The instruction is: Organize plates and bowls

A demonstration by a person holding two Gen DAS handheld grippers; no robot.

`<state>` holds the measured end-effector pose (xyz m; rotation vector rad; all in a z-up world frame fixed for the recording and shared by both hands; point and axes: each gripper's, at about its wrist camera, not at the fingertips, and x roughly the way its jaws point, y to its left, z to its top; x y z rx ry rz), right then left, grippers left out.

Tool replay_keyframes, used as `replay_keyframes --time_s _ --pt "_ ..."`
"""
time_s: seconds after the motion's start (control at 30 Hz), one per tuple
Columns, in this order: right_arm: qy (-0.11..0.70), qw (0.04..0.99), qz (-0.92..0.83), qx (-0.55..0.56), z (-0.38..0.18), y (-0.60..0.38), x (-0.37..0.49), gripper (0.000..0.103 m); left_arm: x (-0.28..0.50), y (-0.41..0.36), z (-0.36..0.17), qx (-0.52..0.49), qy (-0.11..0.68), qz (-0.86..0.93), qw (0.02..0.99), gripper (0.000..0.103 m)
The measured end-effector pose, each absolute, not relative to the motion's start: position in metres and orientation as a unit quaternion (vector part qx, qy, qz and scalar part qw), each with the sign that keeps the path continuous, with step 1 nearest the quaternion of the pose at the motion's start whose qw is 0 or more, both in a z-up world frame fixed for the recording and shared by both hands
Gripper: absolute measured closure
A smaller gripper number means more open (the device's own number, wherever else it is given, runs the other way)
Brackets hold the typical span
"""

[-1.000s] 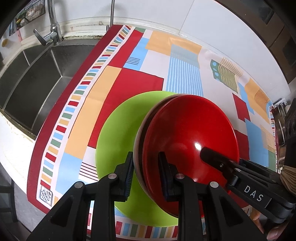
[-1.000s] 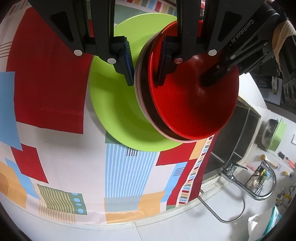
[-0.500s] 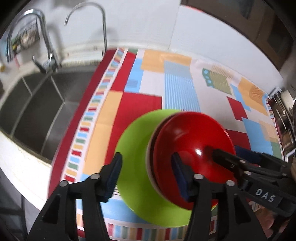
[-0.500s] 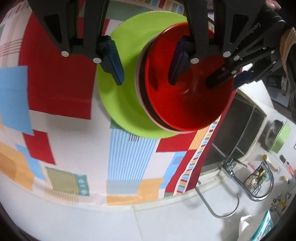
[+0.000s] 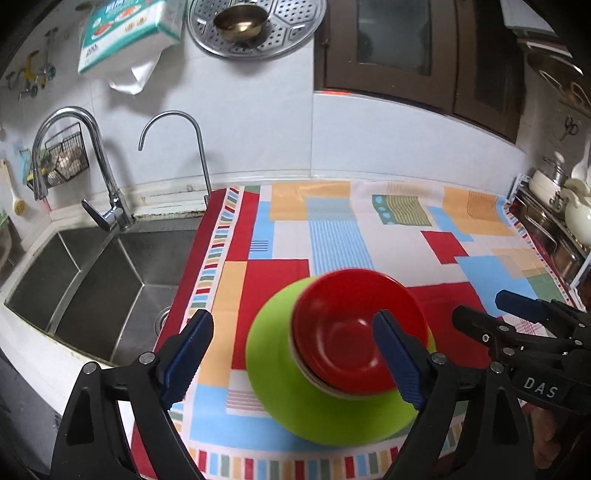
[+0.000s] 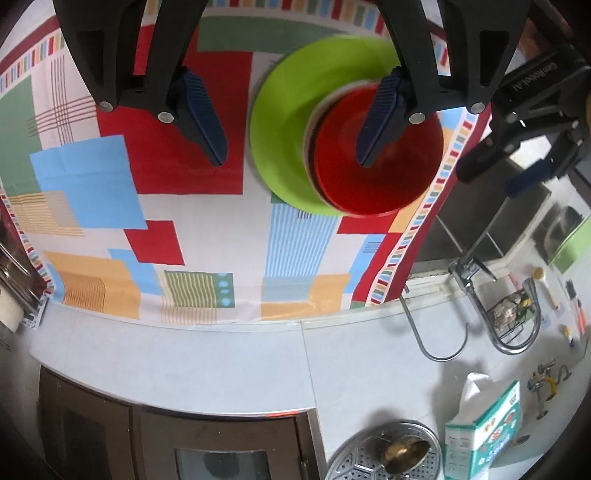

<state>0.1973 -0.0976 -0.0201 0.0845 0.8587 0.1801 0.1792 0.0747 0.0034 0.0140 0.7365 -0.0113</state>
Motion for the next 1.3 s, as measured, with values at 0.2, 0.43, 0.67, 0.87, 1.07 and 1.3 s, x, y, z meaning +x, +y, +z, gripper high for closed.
replay_keyframes --time_s 0.2,0.43,0.67,0.87,1.07,1.3 --pt "0.384 0.919 0.081 0.027 -0.013 -0.117 0.154 0.030 0.132 0.051 0.003 -0.006 0.338 -0.008 0.941 0.014" --pt "0.324 0.944 0.058 0.003 0.001 -0.139 0.079 0.020 0.067 0.031 0.010 -0.014 0.303 0.011 0.953 0.007" --pt "0.310 0.948 0.067 0.016 0.007 -0.153 0.029 0.020 0.010 0.022 0.020 -0.005 0.265 0.045 0.963 0.003" --pt "0.297 0.953 0.064 0.012 0.011 -0.157 -0.002 0.020 -0.015 0.019 0.024 0.001 0.250 0.055 0.967 0.001" --pt "0.288 0.956 0.056 0.008 0.015 -0.157 -0.018 0.020 -0.023 0.018 0.025 0.010 0.244 0.044 0.969 0.000" --pt "0.287 0.957 0.043 0.015 0.018 -0.153 -0.027 0.020 -0.025 0.023 0.026 0.016 0.248 0.030 0.968 0.000"
